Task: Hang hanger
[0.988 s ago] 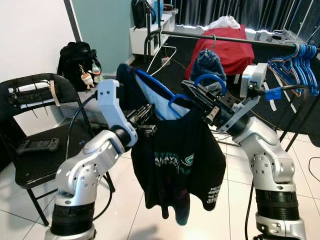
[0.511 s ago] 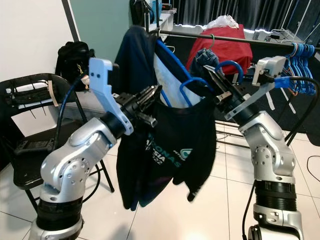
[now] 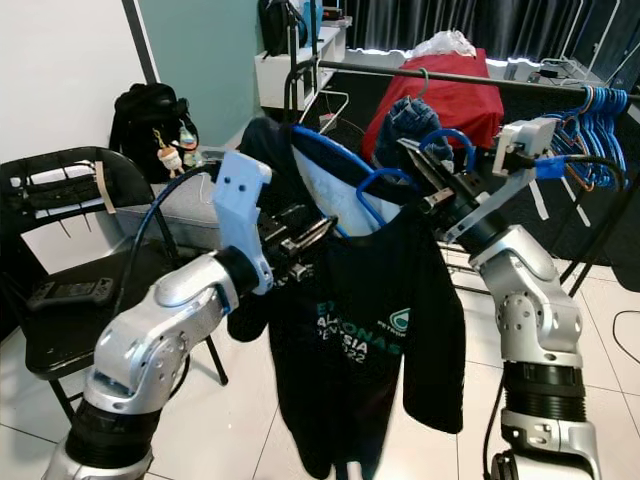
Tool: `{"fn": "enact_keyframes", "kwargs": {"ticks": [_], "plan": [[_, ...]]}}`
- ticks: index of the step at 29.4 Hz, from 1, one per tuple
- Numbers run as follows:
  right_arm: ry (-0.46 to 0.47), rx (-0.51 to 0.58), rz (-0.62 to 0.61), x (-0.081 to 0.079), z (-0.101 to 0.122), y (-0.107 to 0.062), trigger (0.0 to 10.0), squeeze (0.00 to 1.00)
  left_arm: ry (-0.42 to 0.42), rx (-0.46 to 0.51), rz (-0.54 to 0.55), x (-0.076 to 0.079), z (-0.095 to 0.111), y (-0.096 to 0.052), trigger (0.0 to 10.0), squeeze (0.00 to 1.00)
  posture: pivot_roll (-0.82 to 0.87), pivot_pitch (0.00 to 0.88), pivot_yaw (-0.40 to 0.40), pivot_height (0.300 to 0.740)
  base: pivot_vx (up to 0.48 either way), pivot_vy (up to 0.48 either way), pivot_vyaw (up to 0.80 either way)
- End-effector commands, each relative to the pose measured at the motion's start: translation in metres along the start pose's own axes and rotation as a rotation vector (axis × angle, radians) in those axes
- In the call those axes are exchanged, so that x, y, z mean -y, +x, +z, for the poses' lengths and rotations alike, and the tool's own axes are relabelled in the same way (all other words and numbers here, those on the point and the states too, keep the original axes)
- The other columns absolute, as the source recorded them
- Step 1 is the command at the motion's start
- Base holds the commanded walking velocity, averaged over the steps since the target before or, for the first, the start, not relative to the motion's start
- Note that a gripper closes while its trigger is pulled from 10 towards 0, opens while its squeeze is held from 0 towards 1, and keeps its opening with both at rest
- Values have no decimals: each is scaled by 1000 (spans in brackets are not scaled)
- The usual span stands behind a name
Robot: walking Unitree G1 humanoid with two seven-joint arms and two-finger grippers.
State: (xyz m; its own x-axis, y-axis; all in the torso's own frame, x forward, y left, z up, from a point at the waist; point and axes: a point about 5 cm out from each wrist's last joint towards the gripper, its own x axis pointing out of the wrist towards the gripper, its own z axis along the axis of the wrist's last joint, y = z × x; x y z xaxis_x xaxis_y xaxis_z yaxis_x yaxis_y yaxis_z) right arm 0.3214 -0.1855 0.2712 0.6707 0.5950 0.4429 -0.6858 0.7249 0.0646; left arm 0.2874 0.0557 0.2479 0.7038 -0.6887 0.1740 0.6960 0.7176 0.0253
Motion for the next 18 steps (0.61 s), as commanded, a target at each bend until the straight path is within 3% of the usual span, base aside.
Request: {"fn": "enact_keyframes", "kwargs": {"ticks": [1,8,9,11,12,14,15,16,17,18], "plan": [[7,20,28,-5,4,1,0,0,-5,4,-3,1,1,2,10000,0,-63,0,-41,736,0,0,0],[9,34,40,-6,7,0,0,0,-22,0,48,-4,-1,2,10000,0,-68,0,-40,736,0,0,0],[9,38,44,-6,9,0,0,0,-28,-1,76,-6,-3,2,4549,0,-69,0,-39,736,0,0,0],[12,43,59,-7,10,-1,0,0,-40,-21,138,-12,-7,1,4471,0,-73,0,-38,736,0,0,0],[14,45,83,-10,11,-2,0,0,-71,-32,206,-18,-10,1,10000,0,-73,0,-38,736,0,0,0],[22,34,150,-17,10,-5,0,0,-183,-25,295,-24,-15,2,10000,0,-73,0,-38,736,0,0,0],[22,34,150,-17,10,-5,0,0,-183,-25,295,-24,-15,2,10000,0,-73,0,-38,736,0,0,0],[33,15,210,-22,8,-9,0,0,-254,-5,328,-25,-15,3,10000,0,-75,0,-41,736,0,0,0],[33,15,210,-22,8,-9,0,0,-254,-5,328,-25,-15,3,10000,0,-75,0,-41,736,0,0,0],[40,-4,263,-27,7,-14,0,0,-305,14,351,-26,-14,4,10000,0,-75,0,-41,736,0,0,0]]}}
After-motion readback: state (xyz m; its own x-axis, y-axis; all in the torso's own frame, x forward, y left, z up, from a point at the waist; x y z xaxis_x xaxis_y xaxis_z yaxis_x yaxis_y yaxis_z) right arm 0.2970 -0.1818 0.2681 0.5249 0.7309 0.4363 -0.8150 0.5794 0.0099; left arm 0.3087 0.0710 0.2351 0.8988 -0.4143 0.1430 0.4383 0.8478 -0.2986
